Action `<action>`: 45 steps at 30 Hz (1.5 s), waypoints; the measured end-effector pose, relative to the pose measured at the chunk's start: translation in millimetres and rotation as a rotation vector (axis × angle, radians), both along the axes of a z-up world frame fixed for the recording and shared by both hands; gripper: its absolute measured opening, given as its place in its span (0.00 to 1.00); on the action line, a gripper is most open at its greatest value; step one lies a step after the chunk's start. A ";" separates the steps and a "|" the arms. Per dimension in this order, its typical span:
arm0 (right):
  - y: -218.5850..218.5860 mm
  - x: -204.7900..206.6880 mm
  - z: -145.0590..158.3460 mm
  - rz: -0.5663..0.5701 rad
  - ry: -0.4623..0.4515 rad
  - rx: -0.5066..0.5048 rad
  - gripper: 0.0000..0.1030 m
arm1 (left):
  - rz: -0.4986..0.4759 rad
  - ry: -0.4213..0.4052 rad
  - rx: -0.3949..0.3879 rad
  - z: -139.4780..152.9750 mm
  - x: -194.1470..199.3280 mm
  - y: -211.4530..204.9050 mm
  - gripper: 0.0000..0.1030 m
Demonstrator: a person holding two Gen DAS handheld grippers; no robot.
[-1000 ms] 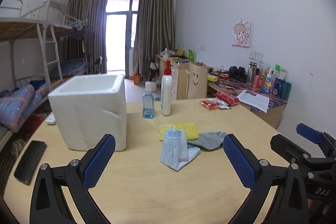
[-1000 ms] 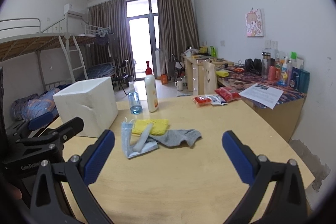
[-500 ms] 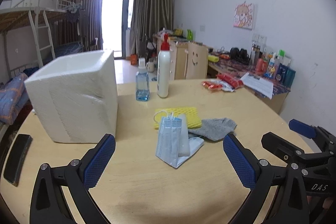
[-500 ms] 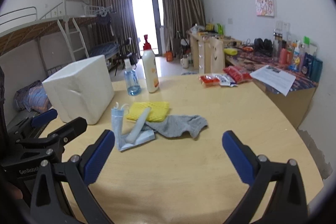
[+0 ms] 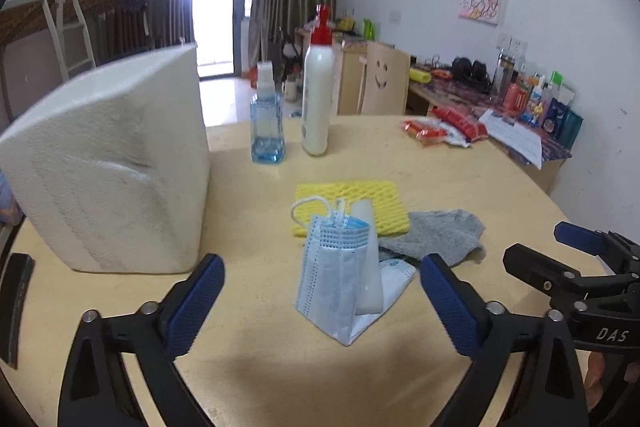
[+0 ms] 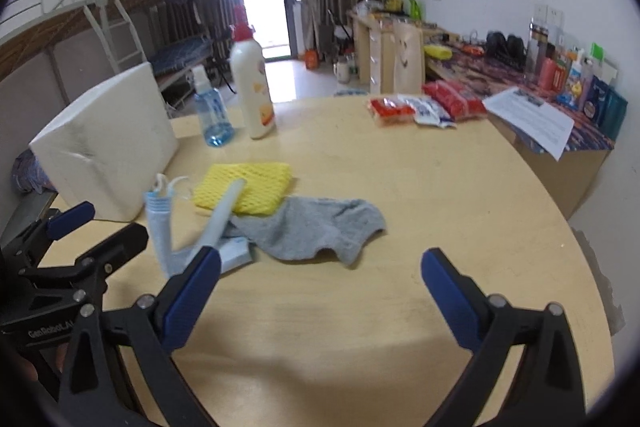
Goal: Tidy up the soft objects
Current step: 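Move both tools back toward the blue mask and sock on the table, then grasp the blue face mask with the left tool while the right tool grasps the grey sock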
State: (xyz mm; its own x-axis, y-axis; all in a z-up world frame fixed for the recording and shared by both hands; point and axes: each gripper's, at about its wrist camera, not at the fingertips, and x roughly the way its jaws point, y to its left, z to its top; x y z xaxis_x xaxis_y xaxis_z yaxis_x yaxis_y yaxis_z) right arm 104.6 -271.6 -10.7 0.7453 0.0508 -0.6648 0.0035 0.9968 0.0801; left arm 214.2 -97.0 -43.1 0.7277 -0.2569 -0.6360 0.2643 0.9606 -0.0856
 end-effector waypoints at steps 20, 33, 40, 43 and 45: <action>1.4 52.2 -35.0 0.065 0.194 -0.011 0.76 | -0.041 0.145 0.000 -32.0 32.6 -5.3 0.54; 10.4 68.3 -42.3 0.083 0.229 -0.046 0.66 | -0.051 0.151 0.000 -34.0 34.1 -1.5 0.20; 13.3 75.0 -47.8 0.079 0.249 -0.063 0.54 | -0.060 0.149 -0.001 -34.9 33.5 -0.8 0.19; 13.9 76.6 -50.7 0.075 0.258 -0.071 0.48 | -0.063 0.150 0.000 -34.9 33.4 -0.2 0.19; 14.3 77.0 -50.5 0.070 0.258 -0.081 0.40 | -0.066 0.149 0.004 -34.3 32.6 -0.1 0.19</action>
